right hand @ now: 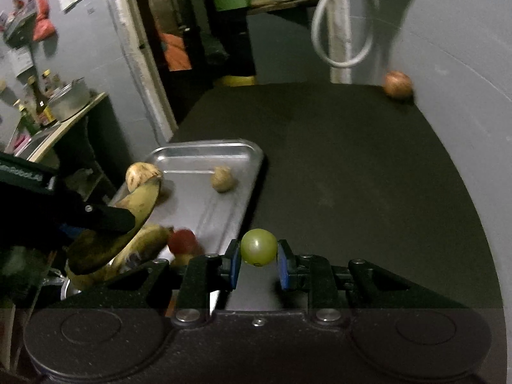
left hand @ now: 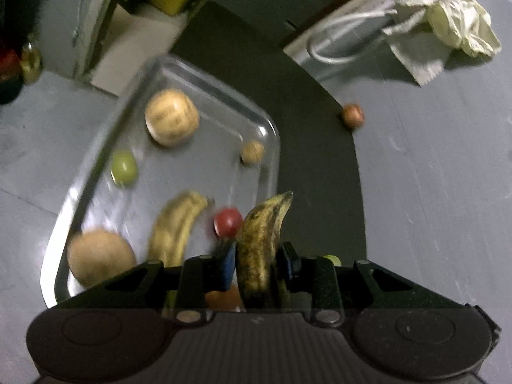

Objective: Organize fruits
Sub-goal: 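Lower the banana and the green fruit into the tray with both tools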

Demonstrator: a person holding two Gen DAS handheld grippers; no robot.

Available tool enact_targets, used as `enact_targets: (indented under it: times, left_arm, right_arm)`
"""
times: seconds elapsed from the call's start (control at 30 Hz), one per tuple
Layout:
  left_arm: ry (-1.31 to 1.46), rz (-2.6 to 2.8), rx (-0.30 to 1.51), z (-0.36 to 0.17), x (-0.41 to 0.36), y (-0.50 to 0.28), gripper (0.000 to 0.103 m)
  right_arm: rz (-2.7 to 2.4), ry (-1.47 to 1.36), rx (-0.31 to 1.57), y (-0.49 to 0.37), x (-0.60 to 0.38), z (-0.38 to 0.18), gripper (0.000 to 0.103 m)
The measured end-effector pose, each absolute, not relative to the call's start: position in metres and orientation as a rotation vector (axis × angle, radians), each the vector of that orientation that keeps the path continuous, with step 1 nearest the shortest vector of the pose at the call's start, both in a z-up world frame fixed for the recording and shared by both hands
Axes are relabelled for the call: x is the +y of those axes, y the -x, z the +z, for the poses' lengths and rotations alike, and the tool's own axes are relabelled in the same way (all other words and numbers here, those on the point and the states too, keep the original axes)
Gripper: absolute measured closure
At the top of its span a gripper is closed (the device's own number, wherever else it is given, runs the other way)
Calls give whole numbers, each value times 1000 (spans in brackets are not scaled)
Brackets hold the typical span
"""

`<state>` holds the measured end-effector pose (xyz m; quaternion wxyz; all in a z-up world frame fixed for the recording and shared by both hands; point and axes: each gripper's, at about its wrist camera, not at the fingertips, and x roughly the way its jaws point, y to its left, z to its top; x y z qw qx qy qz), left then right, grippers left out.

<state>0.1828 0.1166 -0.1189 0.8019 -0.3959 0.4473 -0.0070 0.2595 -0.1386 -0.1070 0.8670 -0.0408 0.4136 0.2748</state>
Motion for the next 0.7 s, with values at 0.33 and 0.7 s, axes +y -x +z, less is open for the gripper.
enact_targets:
  times: [0.33,0.7]
  left_arm:
    - [712,72,959,-111,123,-226,71]
    - [666,140,993,-137,122,-257,71]
  right_arm:
    - [672,185,884,-301,-104,-124,77]
    - [792,336,843,-307,-79,-142,77]
